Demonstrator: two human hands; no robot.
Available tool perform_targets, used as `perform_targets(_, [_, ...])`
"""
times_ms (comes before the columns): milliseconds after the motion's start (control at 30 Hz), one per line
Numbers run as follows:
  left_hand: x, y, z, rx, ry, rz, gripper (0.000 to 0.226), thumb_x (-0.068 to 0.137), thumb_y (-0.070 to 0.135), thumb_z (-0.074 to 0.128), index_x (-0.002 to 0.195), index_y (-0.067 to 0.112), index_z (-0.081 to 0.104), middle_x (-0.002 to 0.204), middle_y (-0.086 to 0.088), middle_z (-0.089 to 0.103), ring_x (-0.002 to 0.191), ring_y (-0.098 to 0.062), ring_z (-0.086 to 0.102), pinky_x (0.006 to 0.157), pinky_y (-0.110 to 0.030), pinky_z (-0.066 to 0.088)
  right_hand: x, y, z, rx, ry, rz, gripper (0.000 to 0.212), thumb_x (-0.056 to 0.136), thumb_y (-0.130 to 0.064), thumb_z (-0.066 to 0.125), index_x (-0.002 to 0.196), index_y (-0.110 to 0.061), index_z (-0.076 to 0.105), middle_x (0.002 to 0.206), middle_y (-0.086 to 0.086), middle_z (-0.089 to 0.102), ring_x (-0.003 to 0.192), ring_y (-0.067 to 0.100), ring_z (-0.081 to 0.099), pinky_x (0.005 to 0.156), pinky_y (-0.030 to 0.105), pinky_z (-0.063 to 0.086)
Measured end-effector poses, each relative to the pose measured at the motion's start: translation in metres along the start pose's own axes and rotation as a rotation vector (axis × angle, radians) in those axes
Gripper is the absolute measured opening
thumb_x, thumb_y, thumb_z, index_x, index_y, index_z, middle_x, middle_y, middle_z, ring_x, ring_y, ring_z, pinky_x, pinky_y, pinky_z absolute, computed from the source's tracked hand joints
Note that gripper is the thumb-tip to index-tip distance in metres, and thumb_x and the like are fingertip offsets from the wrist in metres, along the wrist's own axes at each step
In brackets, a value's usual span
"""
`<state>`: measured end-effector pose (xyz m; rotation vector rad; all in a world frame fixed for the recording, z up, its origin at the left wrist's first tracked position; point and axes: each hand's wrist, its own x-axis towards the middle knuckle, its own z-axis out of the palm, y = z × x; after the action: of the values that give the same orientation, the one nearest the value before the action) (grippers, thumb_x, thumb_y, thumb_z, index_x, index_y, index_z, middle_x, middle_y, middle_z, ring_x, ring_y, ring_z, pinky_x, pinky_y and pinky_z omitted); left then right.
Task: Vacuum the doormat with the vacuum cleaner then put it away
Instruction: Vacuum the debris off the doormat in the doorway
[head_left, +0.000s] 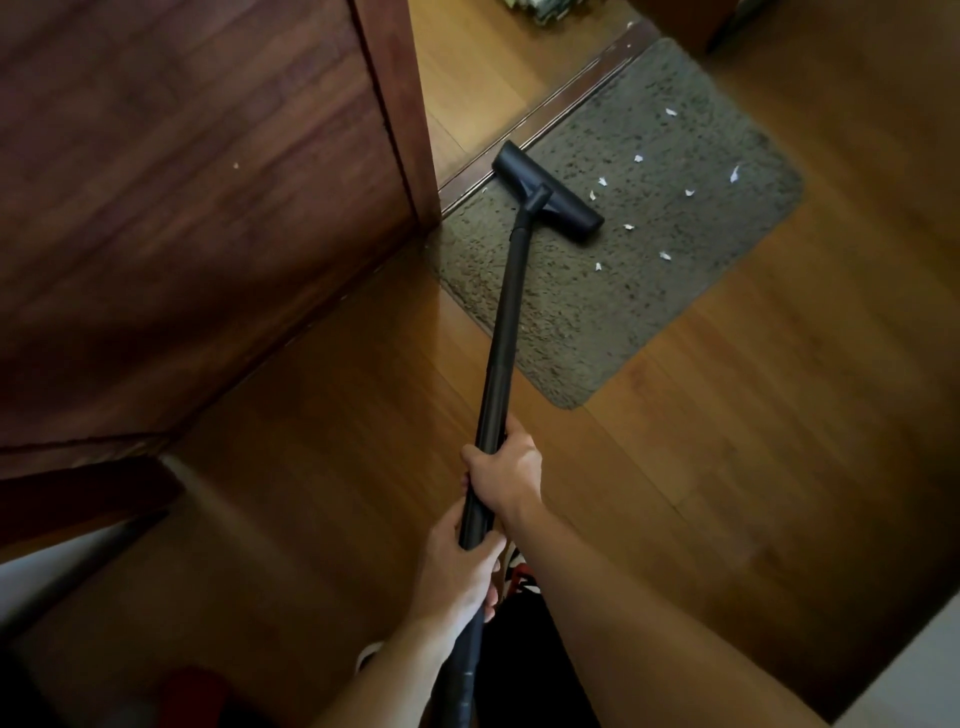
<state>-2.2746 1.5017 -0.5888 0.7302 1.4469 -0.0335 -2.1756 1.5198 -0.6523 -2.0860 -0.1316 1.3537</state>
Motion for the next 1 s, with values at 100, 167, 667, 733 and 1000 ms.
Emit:
perform_targets(100, [-0.01, -0.021, -0.013, 0.02, 0.005, -0.033, 0.012, 0.091, 0.013, 0.067, 0.094, 0.025, 0.069, 0.062, -0.006, 0.056, 0.042, -0.022, 0.046, 0.039, -0.027, 0.039, -0.018, 0.016, 0.01, -0.031, 0.009, 0.004, 0.045, 0.086, -0.013, 0.069, 0.127, -0.02, 0.051, 0.08, 0.008, 0.068, 0.061, 0.022, 0.07, 0.055, 0.038, 0.062])
perform_targets(167, [-0.017, -0.033, -0.024, 0.035, -0.001, -0.057, 0.012, 0.091, 0.014, 0.068, 0.096, 0.025, 0.068, 0.064, -0.007, 0.057, 0.043, -0.023, 0.047, 0.04, -0.028, 0.04, -0.031, 0.027, 0.019, -0.032, 0.009, 0.013, 0.045, 0.086, -0.015, 0.069, 0.127, -0.02, 0.051, 0.083, 0.008, 0.069, 0.063, 0.022, 0.071, 0.055, 0.036, 0.061])
perform_targets(667, [-0.087, -0.098, -0.092, 0.126, -0.025, -0.082, 0.007, 0.089, 0.01, 0.069, 0.096, 0.013, 0.068, 0.056, -0.004, 0.056, 0.039, -0.017, 0.046, 0.039, -0.027, 0.038, -0.13, 0.077, 0.074, 0.048, 0.06, 0.037, 0.041, 0.086, -0.018, 0.068, 0.124, -0.024, 0.054, 0.087, 0.007, 0.067, 0.071, 0.027, 0.072, 0.06, 0.039, 0.063])
perform_targets(733, [-0.092, -0.104, -0.095, 0.129, -0.043, -0.088, 0.01, 0.089, 0.011, 0.069, 0.098, 0.015, 0.069, 0.056, -0.004, 0.056, 0.04, -0.017, 0.046, 0.04, -0.028, 0.039, -0.138, 0.085, 0.075, 0.069, 0.079, 0.051, 0.042, 0.086, -0.018, 0.068, 0.125, -0.023, 0.054, 0.087, 0.007, 0.068, 0.071, 0.026, 0.072, 0.06, 0.036, 0.062])
perform_targets(1000, [-0.089, -0.116, -0.08, 0.168, -0.067, -0.099, 0.022, 0.09, 0.018, 0.07, 0.112, 0.021, 0.066, 0.062, -0.006, 0.06, 0.044, -0.02, 0.051, 0.044, -0.029, 0.044, -0.136, 0.097, 0.057, 0.125, 0.079, 0.089, 0.044, 0.088, -0.012, 0.066, 0.128, -0.02, 0.051, 0.078, 0.009, 0.067, 0.053, 0.018, 0.068, 0.05, 0.031, 0.057])
